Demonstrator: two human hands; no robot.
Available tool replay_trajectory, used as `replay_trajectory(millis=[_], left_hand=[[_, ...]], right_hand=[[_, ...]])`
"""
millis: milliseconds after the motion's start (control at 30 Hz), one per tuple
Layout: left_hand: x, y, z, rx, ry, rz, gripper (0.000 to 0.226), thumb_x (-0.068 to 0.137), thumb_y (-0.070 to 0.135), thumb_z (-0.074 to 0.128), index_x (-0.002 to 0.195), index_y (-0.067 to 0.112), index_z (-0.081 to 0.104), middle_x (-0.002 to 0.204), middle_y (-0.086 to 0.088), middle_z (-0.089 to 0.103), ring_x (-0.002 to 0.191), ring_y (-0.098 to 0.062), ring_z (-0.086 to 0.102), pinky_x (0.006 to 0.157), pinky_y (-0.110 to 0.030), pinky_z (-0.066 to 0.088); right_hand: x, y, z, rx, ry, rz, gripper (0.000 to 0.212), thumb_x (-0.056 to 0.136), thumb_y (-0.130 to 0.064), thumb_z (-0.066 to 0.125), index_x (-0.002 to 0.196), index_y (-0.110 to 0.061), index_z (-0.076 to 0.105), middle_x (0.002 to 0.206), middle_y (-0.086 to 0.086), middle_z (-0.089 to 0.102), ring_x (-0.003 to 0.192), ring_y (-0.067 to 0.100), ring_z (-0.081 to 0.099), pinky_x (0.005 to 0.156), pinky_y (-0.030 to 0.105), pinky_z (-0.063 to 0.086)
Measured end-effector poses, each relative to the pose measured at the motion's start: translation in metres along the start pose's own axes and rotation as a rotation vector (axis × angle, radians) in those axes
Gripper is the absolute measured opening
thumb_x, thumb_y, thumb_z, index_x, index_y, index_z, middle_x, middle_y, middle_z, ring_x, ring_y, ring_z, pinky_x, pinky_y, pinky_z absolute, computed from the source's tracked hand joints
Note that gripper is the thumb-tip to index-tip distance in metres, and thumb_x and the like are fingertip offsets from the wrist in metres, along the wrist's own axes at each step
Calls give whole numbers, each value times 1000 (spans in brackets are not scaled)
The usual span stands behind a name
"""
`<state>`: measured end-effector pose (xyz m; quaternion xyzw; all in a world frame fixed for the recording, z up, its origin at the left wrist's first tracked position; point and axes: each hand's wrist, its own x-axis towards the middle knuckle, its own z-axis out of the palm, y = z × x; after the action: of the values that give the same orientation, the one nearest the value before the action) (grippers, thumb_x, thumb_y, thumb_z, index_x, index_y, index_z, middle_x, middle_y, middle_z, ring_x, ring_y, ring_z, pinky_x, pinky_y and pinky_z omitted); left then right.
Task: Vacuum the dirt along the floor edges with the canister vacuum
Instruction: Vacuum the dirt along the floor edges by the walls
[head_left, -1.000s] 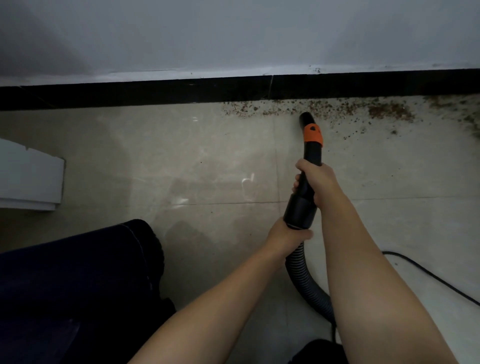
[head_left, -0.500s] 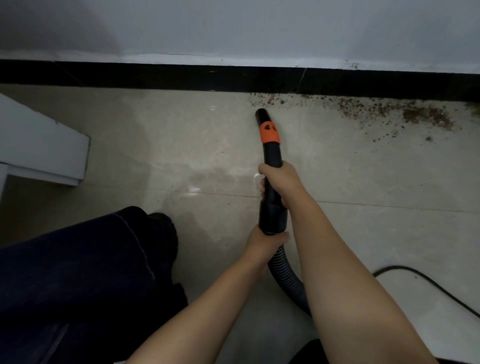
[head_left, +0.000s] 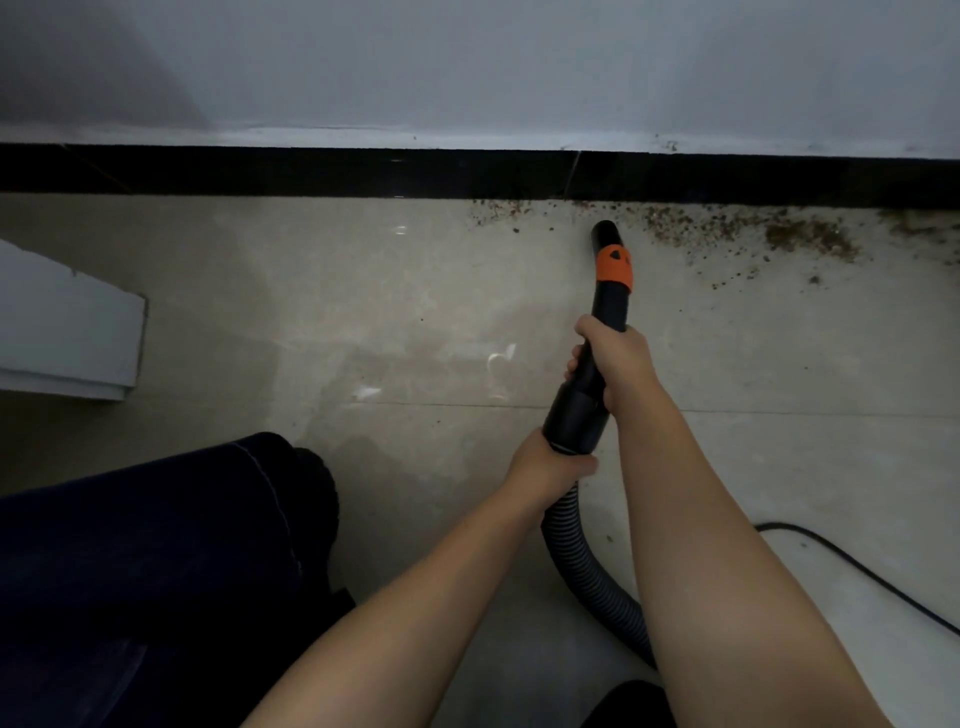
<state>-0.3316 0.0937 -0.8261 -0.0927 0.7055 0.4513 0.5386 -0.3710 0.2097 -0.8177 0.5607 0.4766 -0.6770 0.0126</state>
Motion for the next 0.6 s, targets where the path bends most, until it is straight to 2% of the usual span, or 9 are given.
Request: replay_trajectory(millis=[167,367,500,600], left_hand=[[5,7,9,9,-24,1,43,82,8,64,124,8,55,103,-7,59,93,-20,55,77,-28,43],[6,-5,-5,-19,74,-27,42,81,10,66,122,8,55,105,-6,60,96,-20,56,77,-27,44],[0,-20,-18,-113,127,-73,36,83,10,64,118,11,56,92,1,57,90,-16,54,74,-26,42],[-5,-26,-29,-183,164,-79,34,82,10,65,115,13,57,97,-3,62,92,-18,58,70,-24,46]], right_hand=[[7,-7,-10,20,20,-2,10,85,-7,57,83,-11,47,61,7,49,47,18,47,48,28,46],[1,2,21,-82,-74,-15,10,84,-8,57,88,-12,49,61,7,50,47,18,48,47,26,46],[-5,14,47,-191,-157,-23,11,83,-9,57,90,-11,49,61,7,52,46,18,48,48,27,46],[-9,20,65,-241,-219,-47,11,83,-9,57,90,-11,49,61,6,52,46,18,49,48,27,46]])
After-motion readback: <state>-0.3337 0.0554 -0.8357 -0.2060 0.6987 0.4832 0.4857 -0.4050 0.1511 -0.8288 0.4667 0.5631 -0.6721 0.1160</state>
